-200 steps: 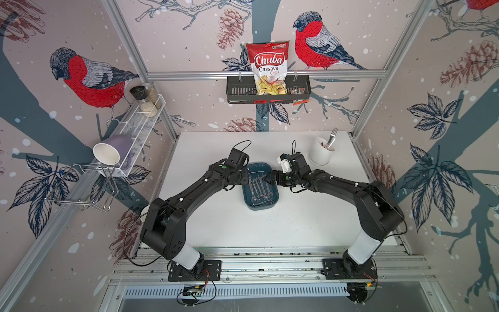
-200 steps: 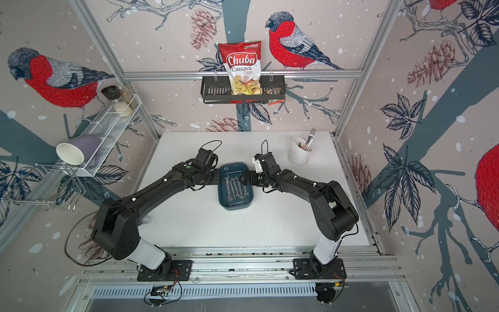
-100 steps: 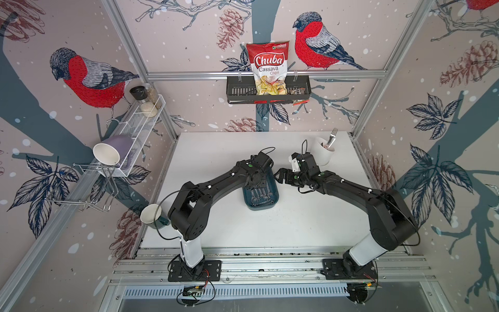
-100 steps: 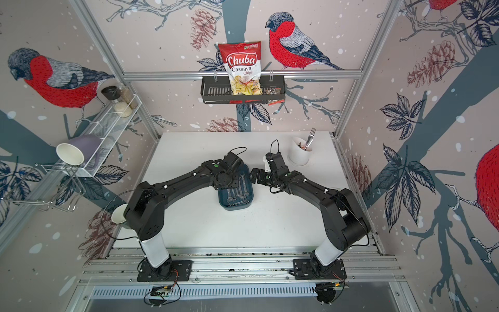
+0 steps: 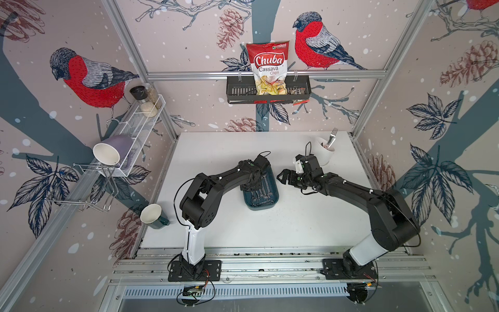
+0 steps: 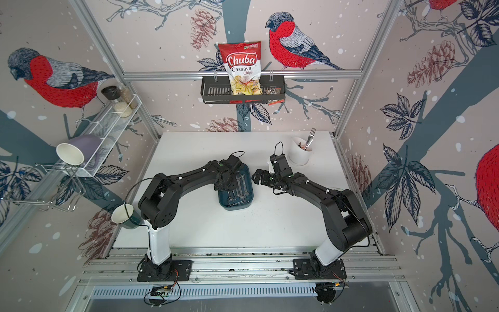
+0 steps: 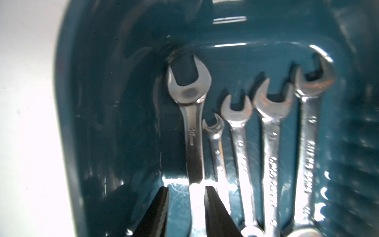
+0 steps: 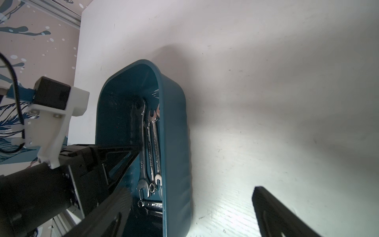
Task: Take out the wrench from the storage box
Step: Pick up the wrench from the storage box, then place the wrench at the center of the board.
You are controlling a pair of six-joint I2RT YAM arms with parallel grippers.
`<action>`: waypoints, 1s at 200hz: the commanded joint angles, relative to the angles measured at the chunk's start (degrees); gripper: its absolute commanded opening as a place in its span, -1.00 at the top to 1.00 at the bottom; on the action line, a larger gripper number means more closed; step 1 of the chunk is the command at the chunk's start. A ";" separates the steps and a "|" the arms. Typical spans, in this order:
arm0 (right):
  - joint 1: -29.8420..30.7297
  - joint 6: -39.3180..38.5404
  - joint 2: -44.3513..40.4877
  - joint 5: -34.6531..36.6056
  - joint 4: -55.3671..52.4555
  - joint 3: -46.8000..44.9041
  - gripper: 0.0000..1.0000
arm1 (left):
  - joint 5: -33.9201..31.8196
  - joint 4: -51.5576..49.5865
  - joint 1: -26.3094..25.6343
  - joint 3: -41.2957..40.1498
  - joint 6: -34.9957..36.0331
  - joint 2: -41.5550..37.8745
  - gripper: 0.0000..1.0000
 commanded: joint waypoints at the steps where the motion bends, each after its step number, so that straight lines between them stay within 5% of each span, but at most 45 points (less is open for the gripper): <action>1: -0.26 0.32 -0.53 -0.78 1.44 -0.38 -0.96 | 0.40 0.74 0.37 0.16 0.04 1.00 0.31; 78: -0.56 0.46 -1.08 -1.01 1.73 -1.29 -0.96 | 2.29 3.06 0.74 -0.58 0.76 3.85 0.31; 129: -0.87 0.57 -2.02 -1.20 1.95 -2.14 -0.96 | 3.26 4.11 1.00 -1.10 1.58 4.00 0.59; 200: -1.90 0.85 -3.12 -2.19 2.43 -2.99 -0.96 | 3.29 2.84 1.18 1.01 3.19 1.18 0.66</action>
